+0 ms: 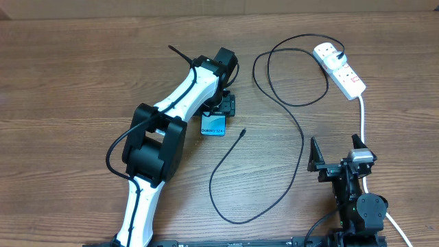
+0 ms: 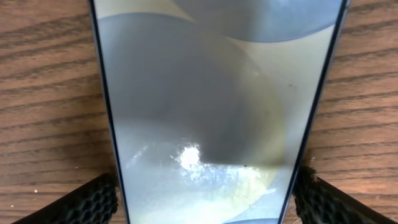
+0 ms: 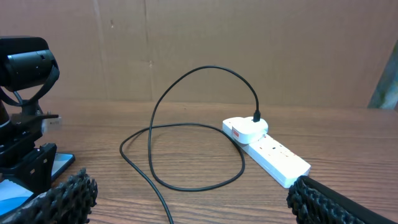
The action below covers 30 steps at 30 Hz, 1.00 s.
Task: Plug charger to phone and switch on socket
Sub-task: 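Close the left gripper on the phone's long sides and grip it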
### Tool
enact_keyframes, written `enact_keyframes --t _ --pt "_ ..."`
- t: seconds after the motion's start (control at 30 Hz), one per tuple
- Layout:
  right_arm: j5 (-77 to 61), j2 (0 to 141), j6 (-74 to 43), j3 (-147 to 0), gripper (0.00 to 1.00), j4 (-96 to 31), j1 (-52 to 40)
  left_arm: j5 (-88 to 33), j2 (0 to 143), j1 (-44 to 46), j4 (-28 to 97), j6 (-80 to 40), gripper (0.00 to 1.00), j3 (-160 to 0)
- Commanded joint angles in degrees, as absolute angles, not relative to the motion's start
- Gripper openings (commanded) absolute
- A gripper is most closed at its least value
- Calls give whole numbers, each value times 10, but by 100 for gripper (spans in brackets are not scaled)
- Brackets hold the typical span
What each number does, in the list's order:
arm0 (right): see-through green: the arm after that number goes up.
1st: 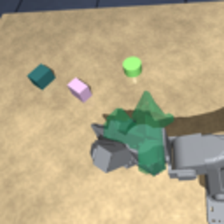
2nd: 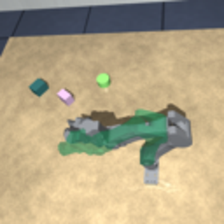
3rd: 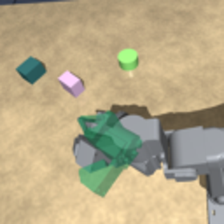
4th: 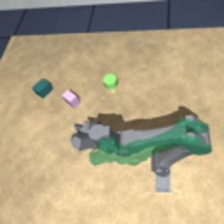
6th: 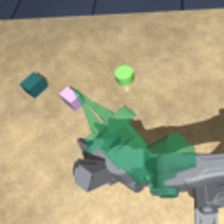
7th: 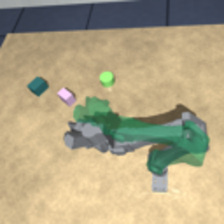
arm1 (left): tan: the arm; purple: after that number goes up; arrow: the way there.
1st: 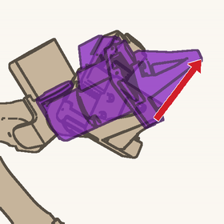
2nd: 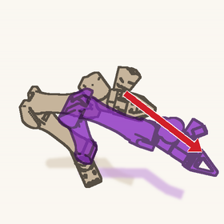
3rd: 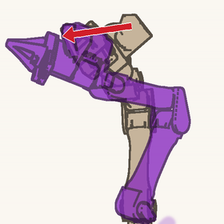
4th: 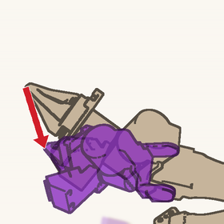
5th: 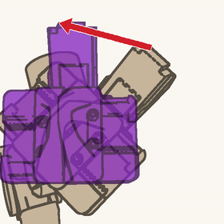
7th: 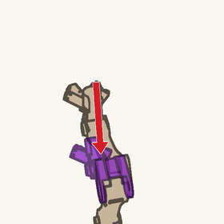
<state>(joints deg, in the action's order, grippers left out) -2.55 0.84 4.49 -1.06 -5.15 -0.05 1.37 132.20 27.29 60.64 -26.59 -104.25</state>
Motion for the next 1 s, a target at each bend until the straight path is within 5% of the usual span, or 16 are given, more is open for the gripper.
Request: enact_keyframes --t 0.0,0.17,0.97 --pt "-22 2 48 -5 100 -48 -3 49 1357 274 614 -262 87 -1032" --pt "-22 2 48 -5 100 -48 -3 49 1357 273 615 -262 93 -1032" --pt "-22 2 48 -5 100 -48 -3 0 1394 263 610 -252 87 -1032"
